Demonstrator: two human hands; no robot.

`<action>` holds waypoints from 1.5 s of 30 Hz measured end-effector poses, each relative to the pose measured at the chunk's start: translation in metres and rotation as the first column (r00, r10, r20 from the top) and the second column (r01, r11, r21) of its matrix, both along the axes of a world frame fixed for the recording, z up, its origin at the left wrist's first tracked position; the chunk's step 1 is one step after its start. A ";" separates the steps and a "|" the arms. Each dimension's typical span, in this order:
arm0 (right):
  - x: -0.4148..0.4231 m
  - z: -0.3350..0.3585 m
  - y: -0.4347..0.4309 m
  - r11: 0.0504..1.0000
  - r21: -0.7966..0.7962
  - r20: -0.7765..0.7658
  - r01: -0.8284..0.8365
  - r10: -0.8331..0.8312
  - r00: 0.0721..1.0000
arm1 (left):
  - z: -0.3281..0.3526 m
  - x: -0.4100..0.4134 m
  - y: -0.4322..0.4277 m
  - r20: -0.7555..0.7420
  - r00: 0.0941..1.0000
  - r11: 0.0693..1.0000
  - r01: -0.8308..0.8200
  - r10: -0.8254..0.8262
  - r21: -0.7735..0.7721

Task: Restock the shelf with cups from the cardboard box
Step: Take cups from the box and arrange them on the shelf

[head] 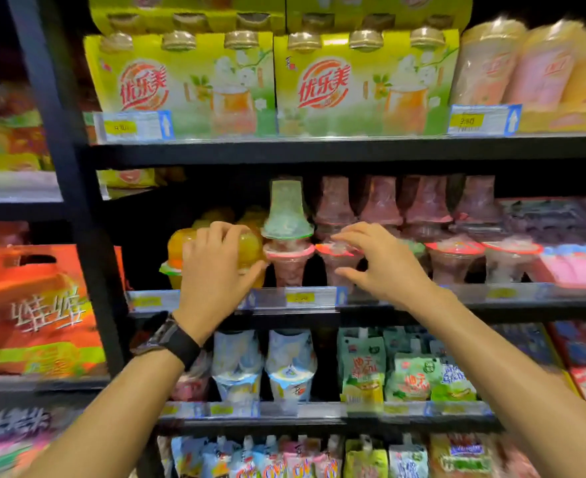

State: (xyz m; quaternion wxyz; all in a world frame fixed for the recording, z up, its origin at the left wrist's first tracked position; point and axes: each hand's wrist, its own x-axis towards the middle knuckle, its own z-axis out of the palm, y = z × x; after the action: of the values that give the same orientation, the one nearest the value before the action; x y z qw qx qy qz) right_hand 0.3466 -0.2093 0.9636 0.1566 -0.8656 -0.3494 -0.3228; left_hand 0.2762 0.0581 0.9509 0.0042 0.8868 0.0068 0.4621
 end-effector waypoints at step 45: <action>-0.056 0.001 0.068 0.907 0.422 0.126 -0.012 -0.045 0.991 | -0.017 -0.011 0.117 -0.162 0.934 0.896 0.240 -0.317 -0.373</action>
State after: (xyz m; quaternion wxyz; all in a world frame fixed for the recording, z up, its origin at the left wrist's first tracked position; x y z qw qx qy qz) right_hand 0.2904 -0.1413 0.9643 0.3135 -0.7907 -0.2737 -0.4490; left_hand 0.2649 0.1752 0.9342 0.2261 0.9091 -0.0392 0.3476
